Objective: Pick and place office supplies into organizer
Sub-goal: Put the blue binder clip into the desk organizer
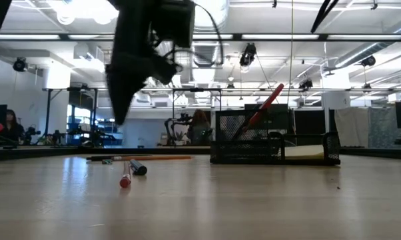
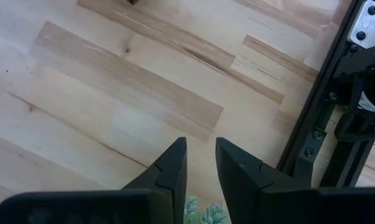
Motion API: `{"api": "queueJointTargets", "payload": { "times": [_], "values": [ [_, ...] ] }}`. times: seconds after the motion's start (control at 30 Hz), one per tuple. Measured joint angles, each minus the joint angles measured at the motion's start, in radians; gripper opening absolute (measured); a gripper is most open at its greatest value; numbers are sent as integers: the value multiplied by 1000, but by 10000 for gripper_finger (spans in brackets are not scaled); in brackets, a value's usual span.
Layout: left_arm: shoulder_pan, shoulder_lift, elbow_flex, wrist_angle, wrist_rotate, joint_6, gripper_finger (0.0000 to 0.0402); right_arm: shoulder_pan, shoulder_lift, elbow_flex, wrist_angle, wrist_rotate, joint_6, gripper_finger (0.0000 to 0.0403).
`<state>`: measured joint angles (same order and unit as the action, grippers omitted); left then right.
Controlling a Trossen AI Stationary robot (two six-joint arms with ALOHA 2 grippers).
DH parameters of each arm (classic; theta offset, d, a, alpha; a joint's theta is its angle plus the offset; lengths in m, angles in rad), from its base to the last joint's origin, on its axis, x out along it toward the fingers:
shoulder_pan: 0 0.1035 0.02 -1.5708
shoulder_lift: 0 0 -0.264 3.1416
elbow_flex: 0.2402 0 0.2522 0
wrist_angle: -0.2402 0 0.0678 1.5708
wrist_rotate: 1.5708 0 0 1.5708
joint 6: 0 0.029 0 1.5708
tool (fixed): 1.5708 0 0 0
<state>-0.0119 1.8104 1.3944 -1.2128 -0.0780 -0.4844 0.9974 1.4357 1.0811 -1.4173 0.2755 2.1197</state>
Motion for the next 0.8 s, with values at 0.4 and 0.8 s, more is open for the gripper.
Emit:
{"api": "queueJointTargets", "payload": {
  "times": [0.4,0.8],
  "values": [
    [-31,-243,-304,189,-152,-924,182,0,0,-1,21,1,12,77],
    [-68,-260,-441,400,-227,-1644,183,-3,-12,4,-106,-70,69,77]
  ]
}}
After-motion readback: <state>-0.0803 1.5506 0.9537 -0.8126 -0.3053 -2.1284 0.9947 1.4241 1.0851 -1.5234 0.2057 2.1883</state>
